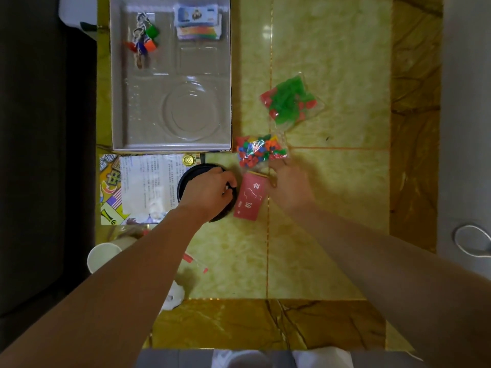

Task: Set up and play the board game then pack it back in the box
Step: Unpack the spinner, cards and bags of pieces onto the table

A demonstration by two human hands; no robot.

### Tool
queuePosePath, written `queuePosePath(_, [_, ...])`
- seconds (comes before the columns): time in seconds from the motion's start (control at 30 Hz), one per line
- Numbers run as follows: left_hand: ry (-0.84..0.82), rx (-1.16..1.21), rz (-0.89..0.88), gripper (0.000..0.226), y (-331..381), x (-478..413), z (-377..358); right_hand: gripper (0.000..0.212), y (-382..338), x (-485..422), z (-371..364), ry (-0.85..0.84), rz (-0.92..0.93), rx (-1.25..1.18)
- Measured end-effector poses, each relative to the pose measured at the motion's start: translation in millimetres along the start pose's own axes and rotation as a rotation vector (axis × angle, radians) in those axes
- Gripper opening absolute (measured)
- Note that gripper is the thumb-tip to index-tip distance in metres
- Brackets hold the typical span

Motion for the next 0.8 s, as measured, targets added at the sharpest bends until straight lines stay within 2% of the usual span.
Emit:
queuePosePath(0.1, [0.082,0.013,-0.019,0.017,3.2,-7.9,21.1,0.014,-12.0,-5.6,42.6,0.107,0.078,0.015])
queuePosePath(0.27, [0.353,0.05,0.014,0.016,-9.8,-32.2,85.0,0.014,-59.7,-66.5,86.4,0.167,0.203,-0.204])
queuePosePath(0.4, [0.402,0.064,0.066,0.02,-41.0,-73.2,115.3,0.036,-75.2,-142.8,63.9,-0.008,0.067,-0.155])
queuePosePath(0.5, [0.4,0.076,0.1,0.02,-60.4,-103.0,130.6,0.044,-79.9,-181.1,49.3,-0.136,-0.051,-0.104])
queuePosePath(0.7, [0.537,0.129,0.142,0.025,-84.8,-151.9,173.4,0.05,-77.2,-214.8,47.4,-0.169,-0.179,0.129])
queuePosePath(0.8, [0.568,0.08,0.159,0.03,-88.8,-173.1,191.1,0.054,-78.0,-224.6,46.3,-0.204,-0.24,0.222])
Point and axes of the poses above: each hand's wrist, its own x-axis away from the middle knuckle, its own z-axis out of the back of the hand, y = z × x, the point moved 10 cm from there along -x, towards the middle knuckle, and after that the axes turned 5 degrees about -z, right-handed, at the moved point
